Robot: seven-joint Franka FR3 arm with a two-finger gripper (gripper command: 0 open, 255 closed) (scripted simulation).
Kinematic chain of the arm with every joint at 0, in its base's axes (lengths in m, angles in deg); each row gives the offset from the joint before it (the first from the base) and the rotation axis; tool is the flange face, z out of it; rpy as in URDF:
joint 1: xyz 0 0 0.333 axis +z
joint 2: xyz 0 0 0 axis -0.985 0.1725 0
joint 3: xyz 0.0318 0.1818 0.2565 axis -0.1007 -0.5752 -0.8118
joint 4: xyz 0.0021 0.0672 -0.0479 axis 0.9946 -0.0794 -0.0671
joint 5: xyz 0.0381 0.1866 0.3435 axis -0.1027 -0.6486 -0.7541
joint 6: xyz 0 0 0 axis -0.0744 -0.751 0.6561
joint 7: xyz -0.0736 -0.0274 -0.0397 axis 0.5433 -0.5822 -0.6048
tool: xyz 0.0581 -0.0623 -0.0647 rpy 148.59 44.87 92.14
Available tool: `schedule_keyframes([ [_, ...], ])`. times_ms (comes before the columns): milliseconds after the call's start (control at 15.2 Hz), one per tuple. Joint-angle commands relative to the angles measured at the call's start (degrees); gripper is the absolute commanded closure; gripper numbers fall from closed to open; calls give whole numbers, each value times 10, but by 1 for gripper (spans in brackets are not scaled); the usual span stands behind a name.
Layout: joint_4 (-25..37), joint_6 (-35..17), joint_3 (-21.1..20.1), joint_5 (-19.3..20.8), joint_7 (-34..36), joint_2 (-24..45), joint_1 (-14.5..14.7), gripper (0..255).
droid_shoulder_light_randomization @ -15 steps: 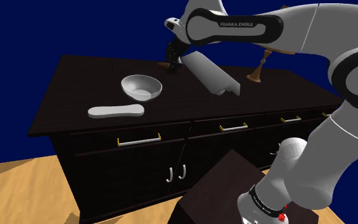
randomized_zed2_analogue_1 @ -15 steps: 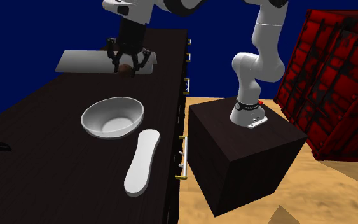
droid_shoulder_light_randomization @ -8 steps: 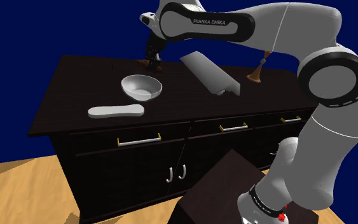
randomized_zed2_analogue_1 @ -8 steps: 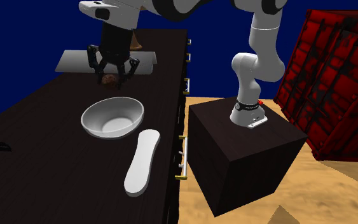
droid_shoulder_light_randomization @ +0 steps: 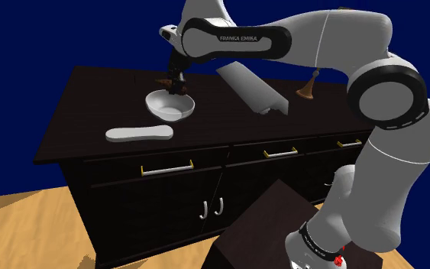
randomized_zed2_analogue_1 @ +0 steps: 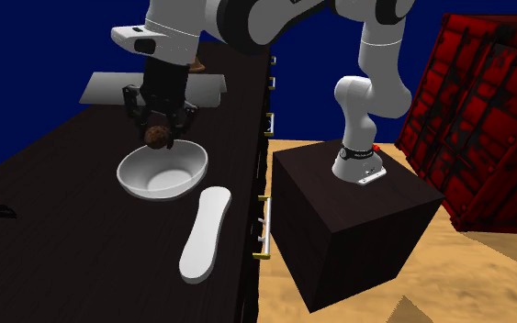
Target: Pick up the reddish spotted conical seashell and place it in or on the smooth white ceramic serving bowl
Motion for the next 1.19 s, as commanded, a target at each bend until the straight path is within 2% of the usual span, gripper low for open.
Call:
schedule_keyframes([
  [0,-13,-15,0,0,1,1,0,255],
  [330,-50,-57,-1,-1,1,7,0,255],
  [858,-50,-57,-1,-1,1,7,0,255],
  [924,-50,-57,-1,-1,1,7,0,0],
  [1122,-50,-57,-1,-1,1,7,0,0],
])
